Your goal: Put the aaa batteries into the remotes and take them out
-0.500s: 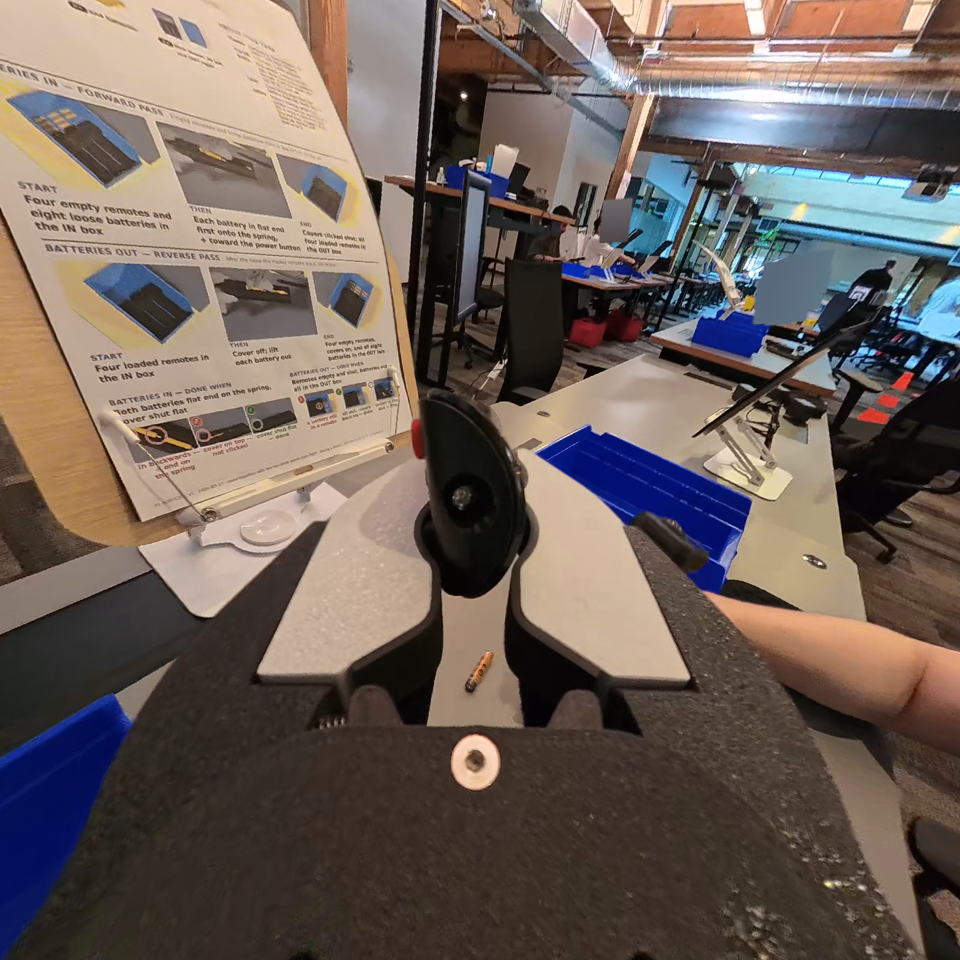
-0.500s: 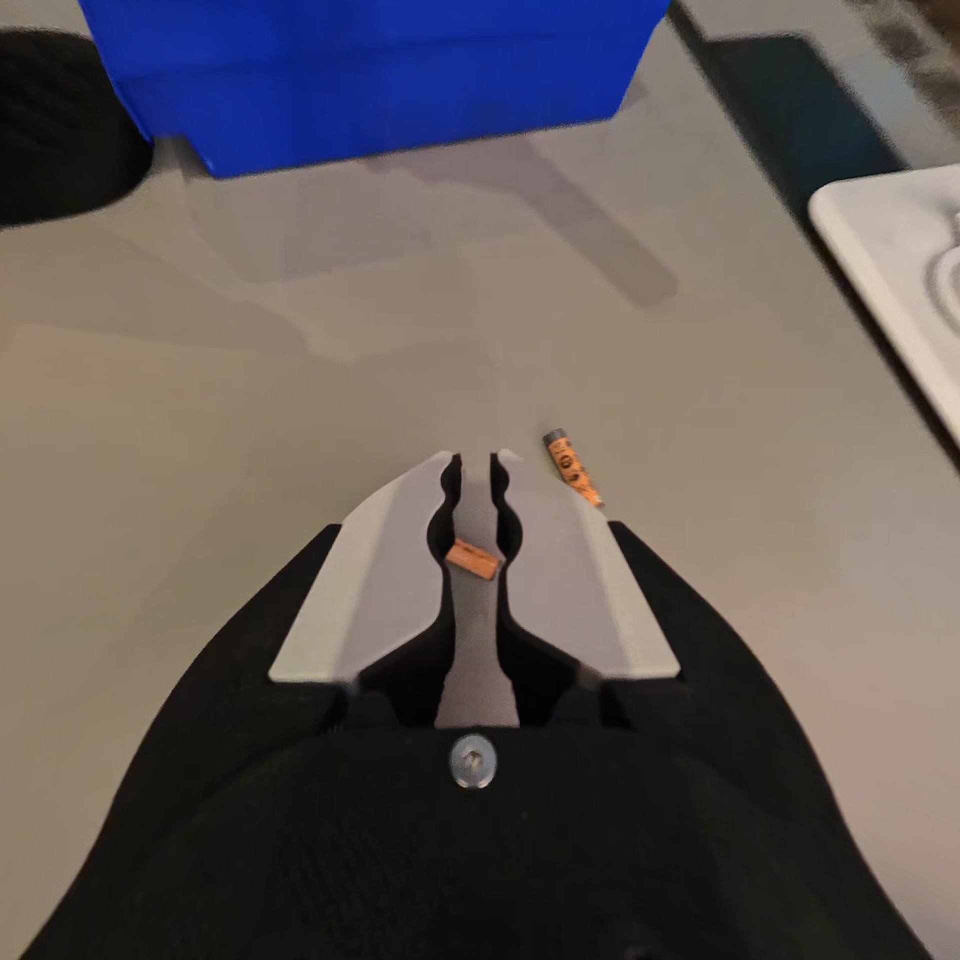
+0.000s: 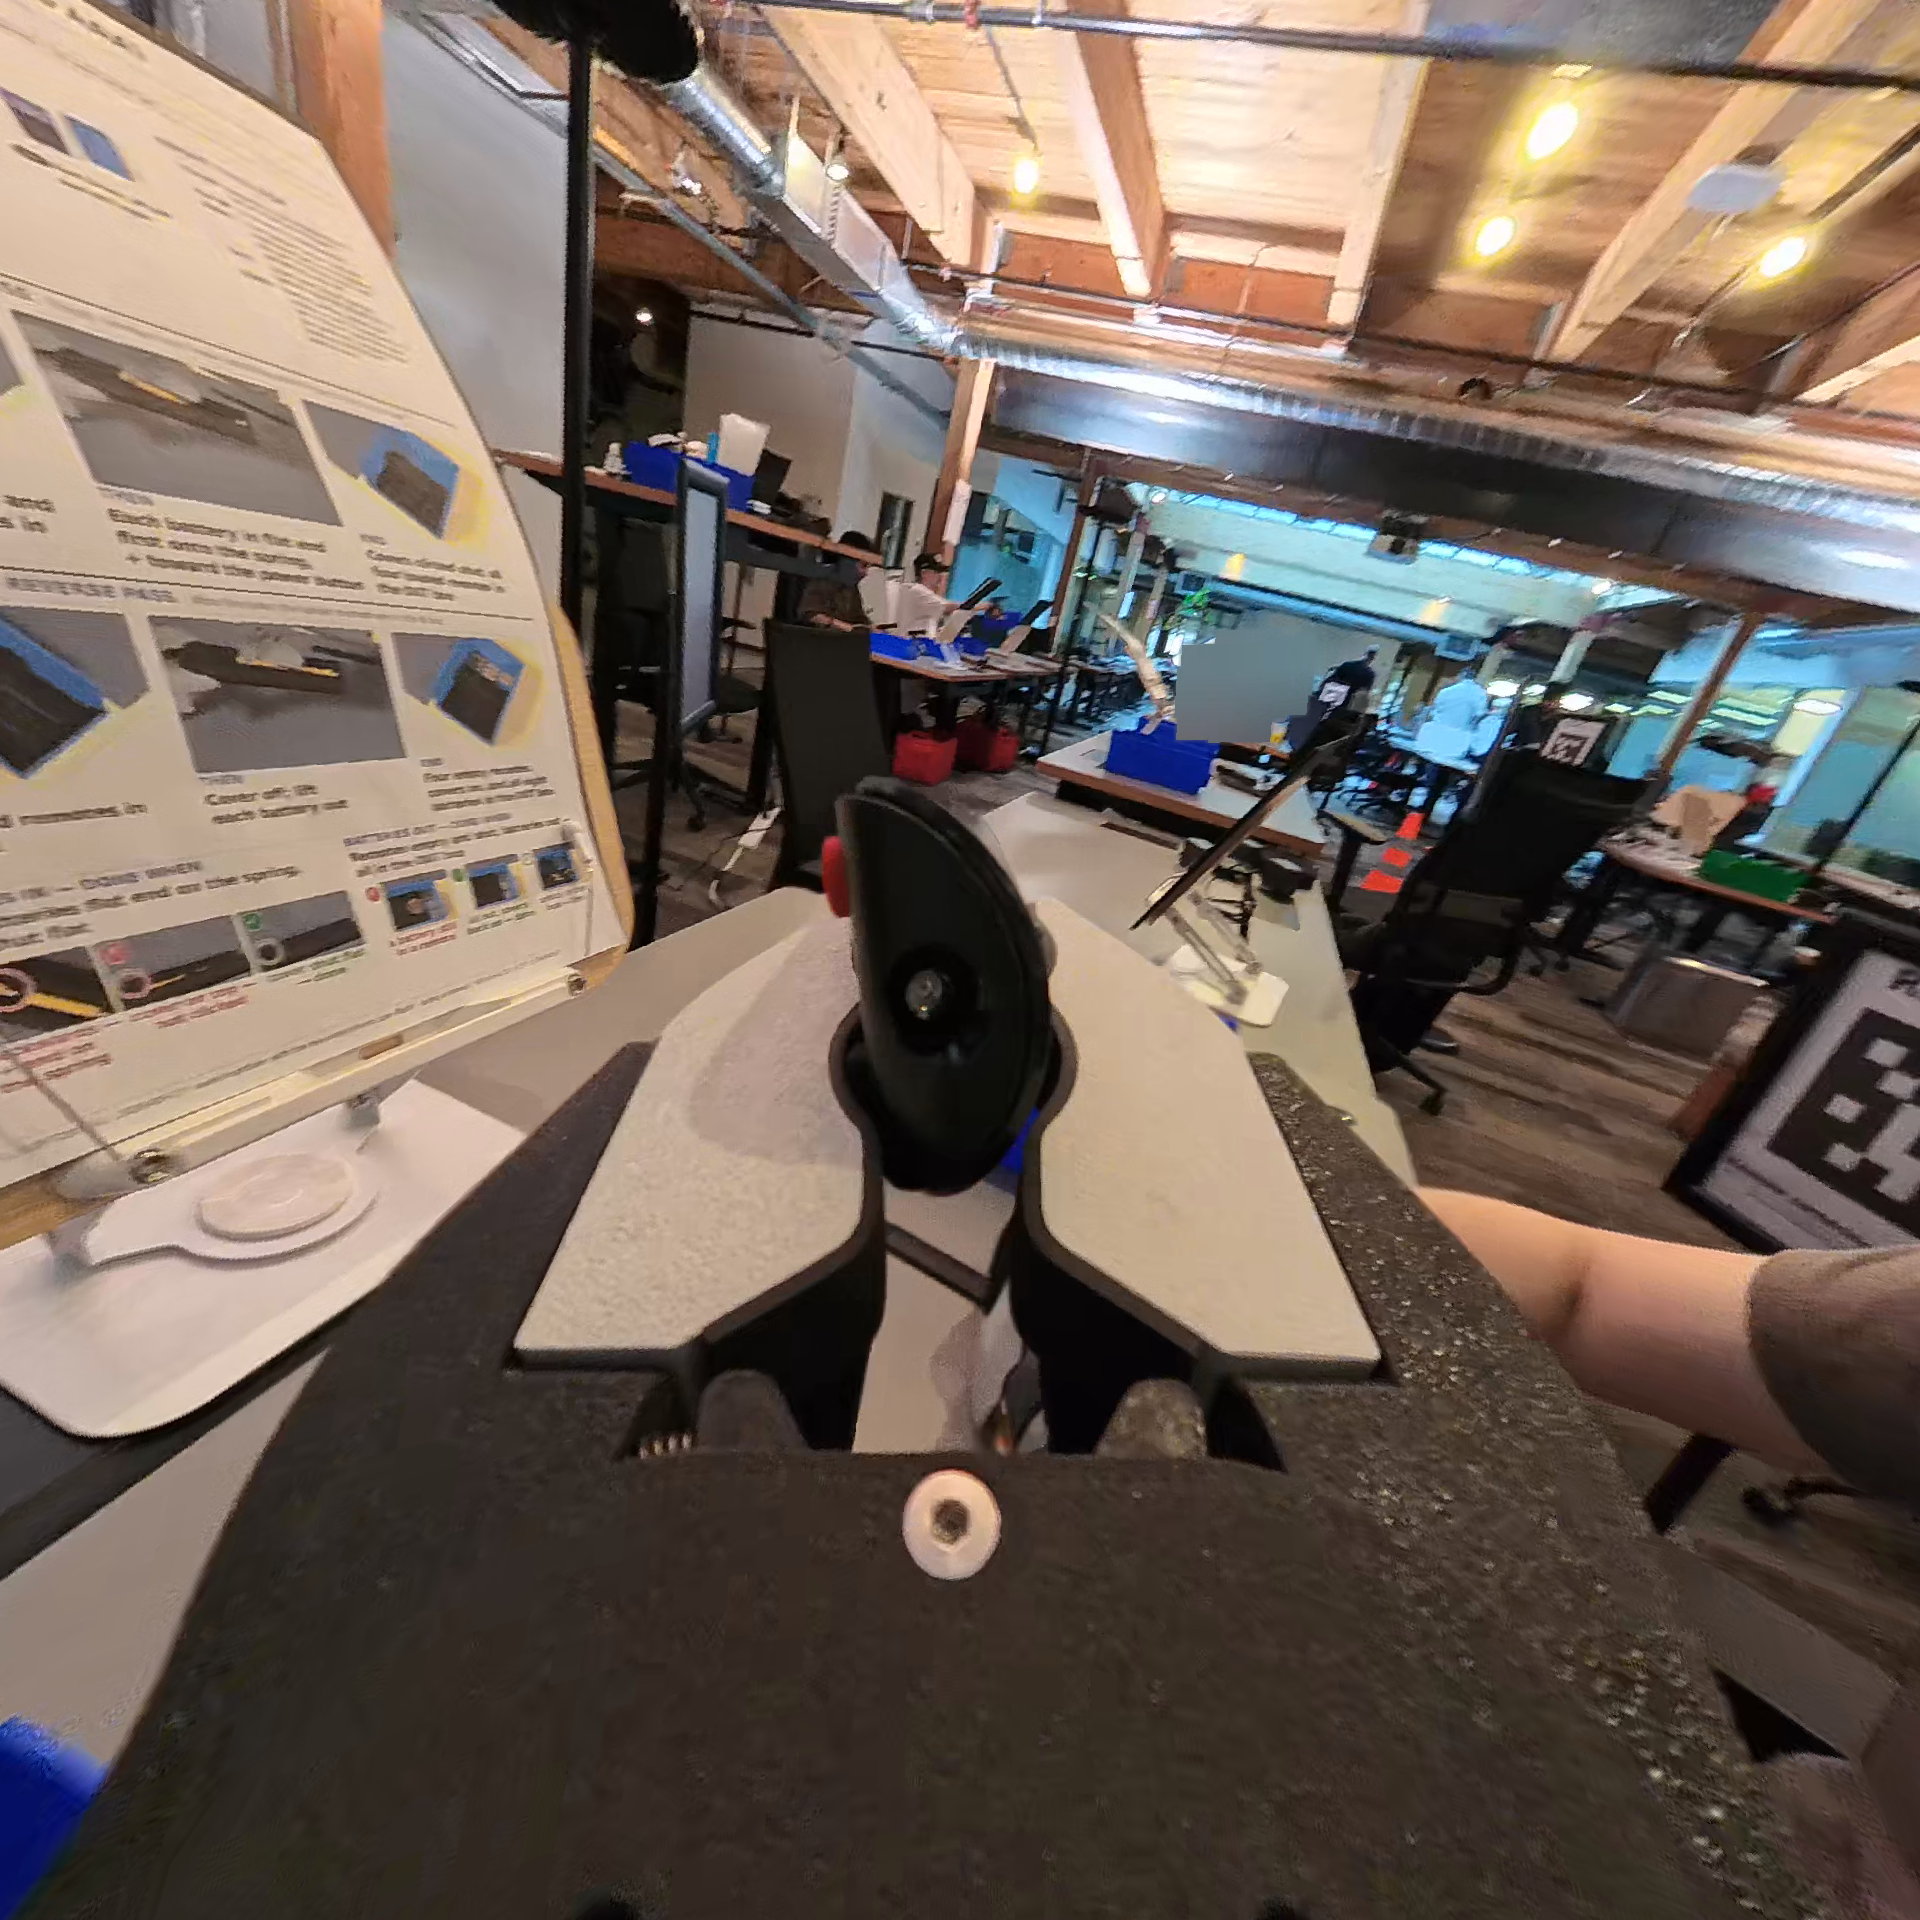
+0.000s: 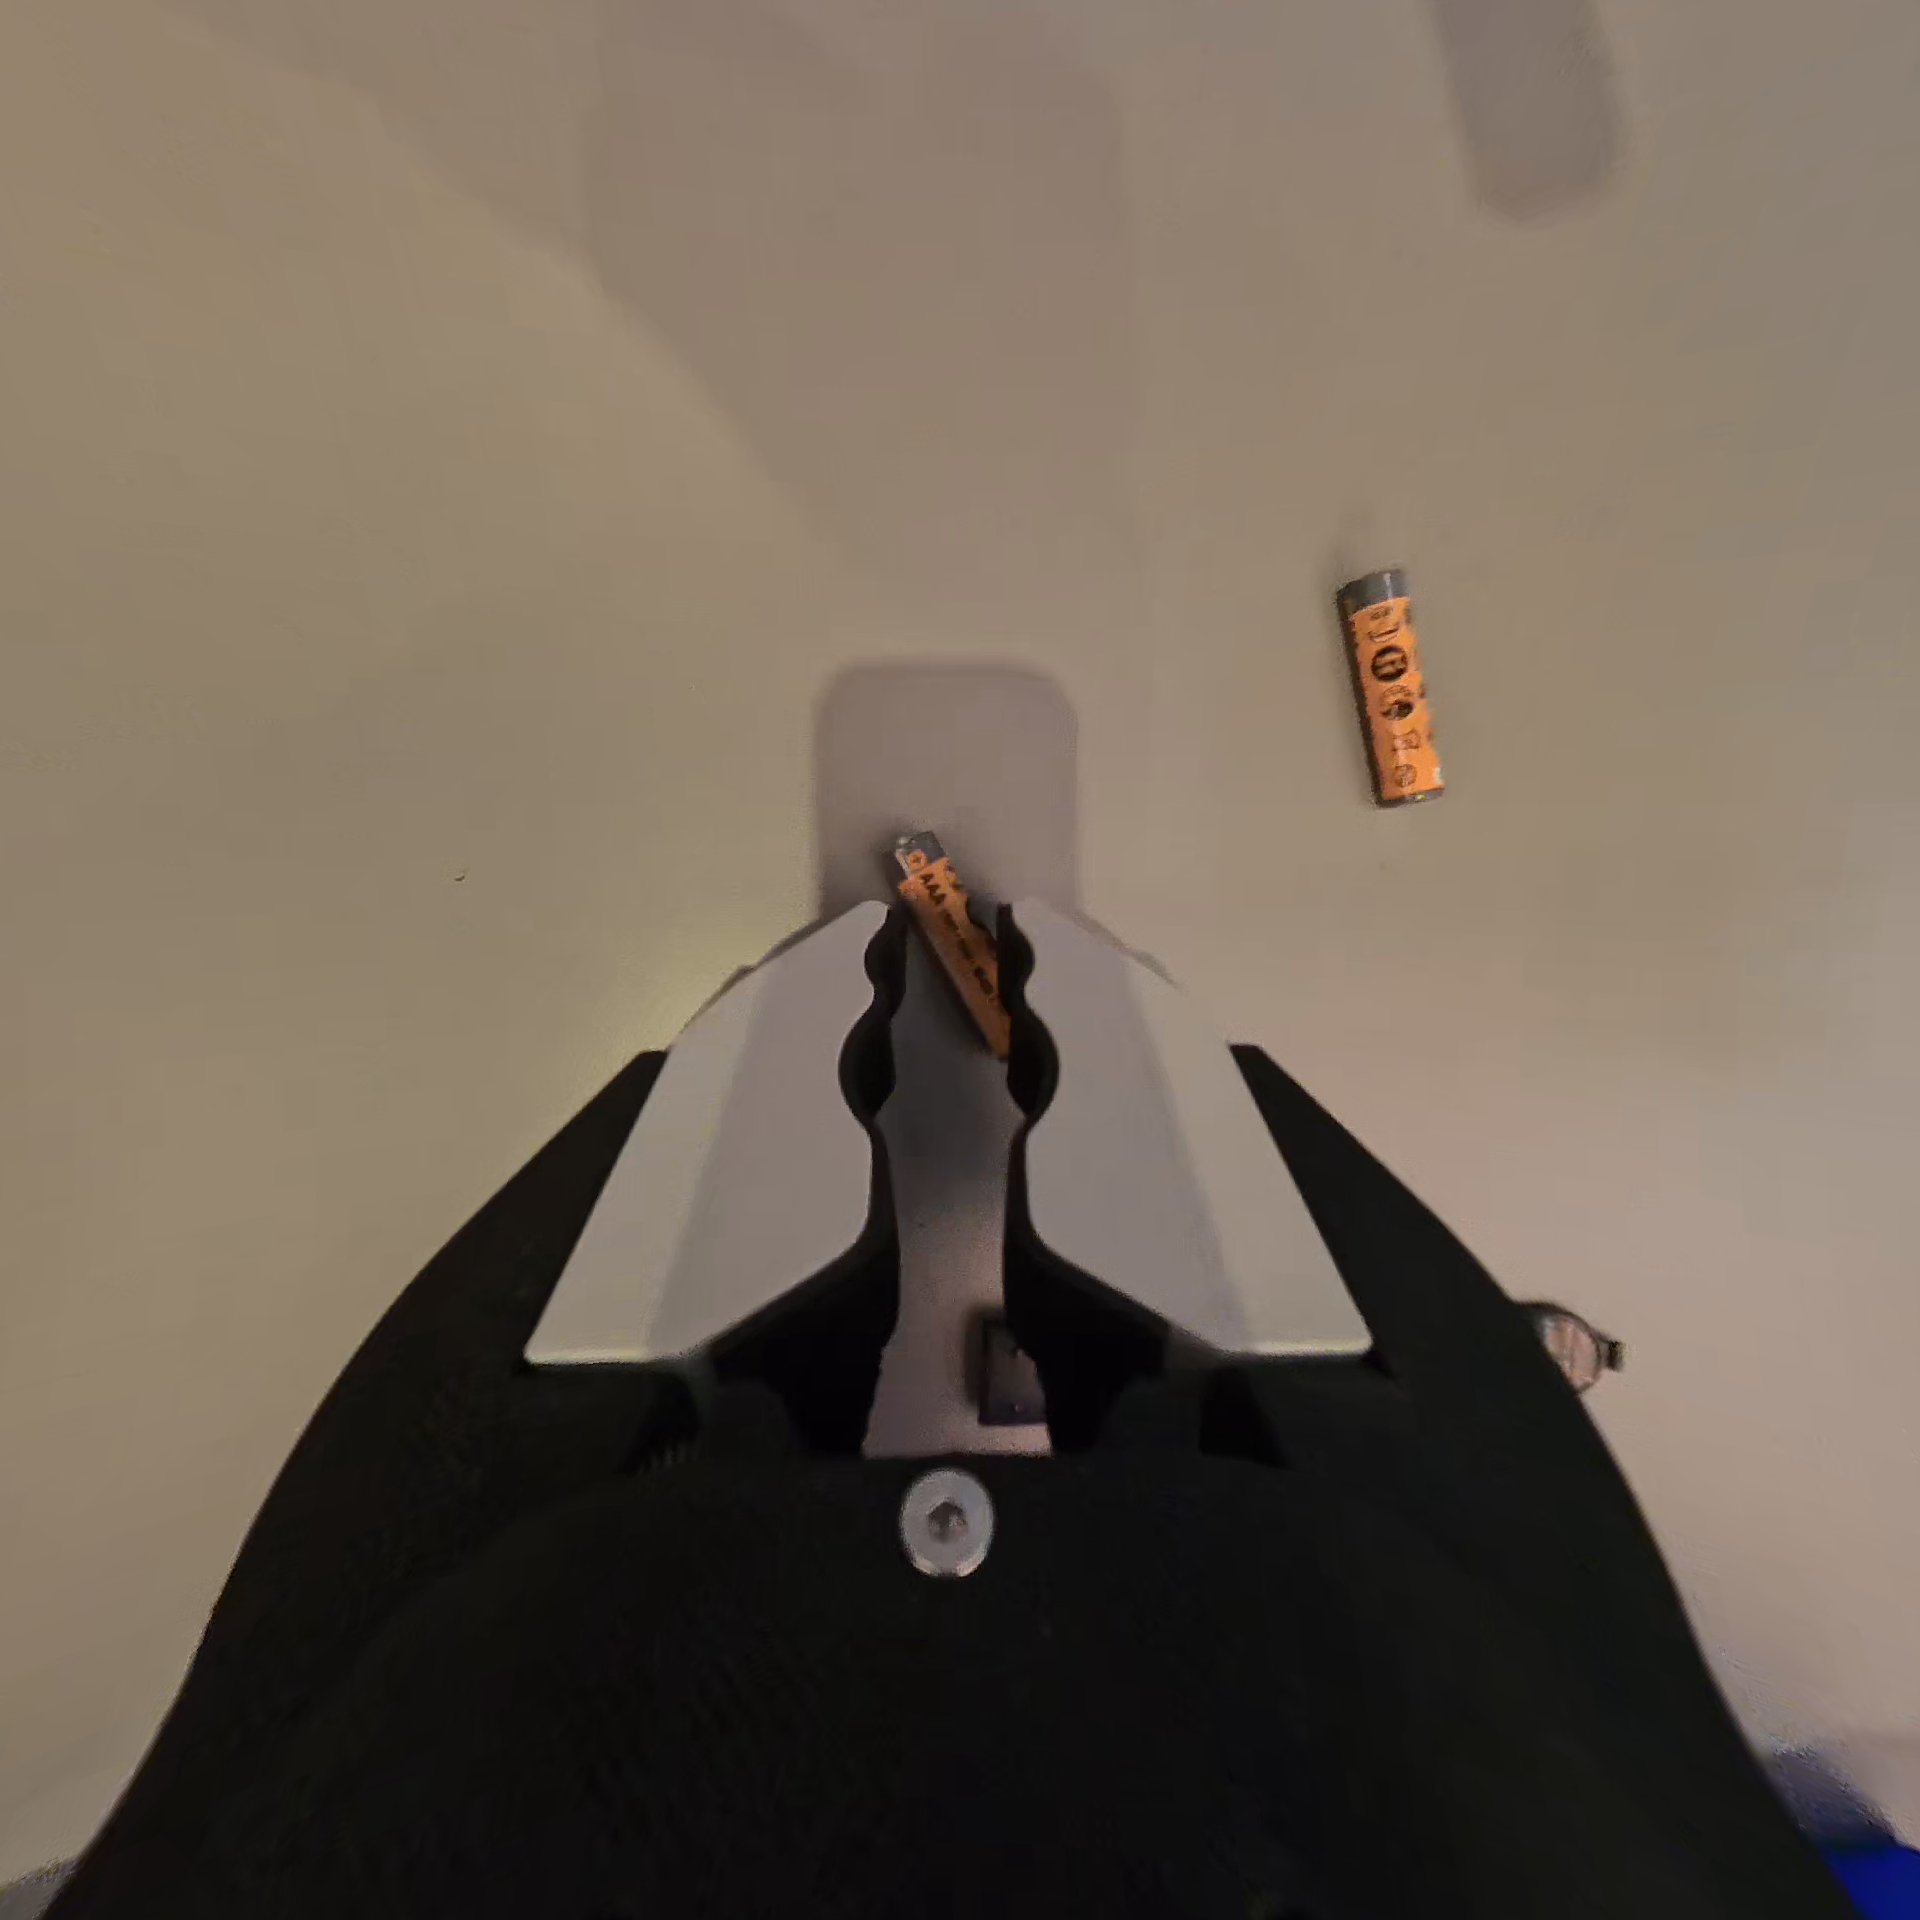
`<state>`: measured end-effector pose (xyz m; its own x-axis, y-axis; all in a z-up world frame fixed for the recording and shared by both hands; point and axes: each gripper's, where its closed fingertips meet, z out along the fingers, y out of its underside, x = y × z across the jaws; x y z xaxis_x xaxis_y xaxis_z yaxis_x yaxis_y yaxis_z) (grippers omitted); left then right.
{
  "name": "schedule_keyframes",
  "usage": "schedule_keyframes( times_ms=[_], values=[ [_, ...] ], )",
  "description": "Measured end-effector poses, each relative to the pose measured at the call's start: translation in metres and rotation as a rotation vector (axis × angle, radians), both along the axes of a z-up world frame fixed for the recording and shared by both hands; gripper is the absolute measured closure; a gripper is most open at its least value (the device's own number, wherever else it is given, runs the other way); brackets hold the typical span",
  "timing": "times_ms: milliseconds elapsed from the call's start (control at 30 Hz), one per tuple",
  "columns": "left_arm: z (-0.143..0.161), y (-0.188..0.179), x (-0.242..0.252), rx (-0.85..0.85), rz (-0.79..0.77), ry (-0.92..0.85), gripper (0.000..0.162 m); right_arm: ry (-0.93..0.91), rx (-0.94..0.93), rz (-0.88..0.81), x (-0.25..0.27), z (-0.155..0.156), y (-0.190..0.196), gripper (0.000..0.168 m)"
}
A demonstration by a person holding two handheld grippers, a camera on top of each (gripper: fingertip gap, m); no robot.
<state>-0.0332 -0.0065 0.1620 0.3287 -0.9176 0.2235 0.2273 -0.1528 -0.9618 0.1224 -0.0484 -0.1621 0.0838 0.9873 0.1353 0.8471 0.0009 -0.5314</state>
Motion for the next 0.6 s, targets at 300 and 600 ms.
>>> schedule_keyframes(
  times_ms=[300,600],
  values=[
    [-0.007,-0.001,0.003,-0.032,-0.101,-0.013,0.139,0.111,0.004,-0.026,-0.015,0.007,0.0,0.143],
    [-0.035,0.026,0.01,-0.16,-0.073,0.03,0.139,0.386,0.329,-0.041,-0.036,0.111,0.022,0.131]
  ],
)
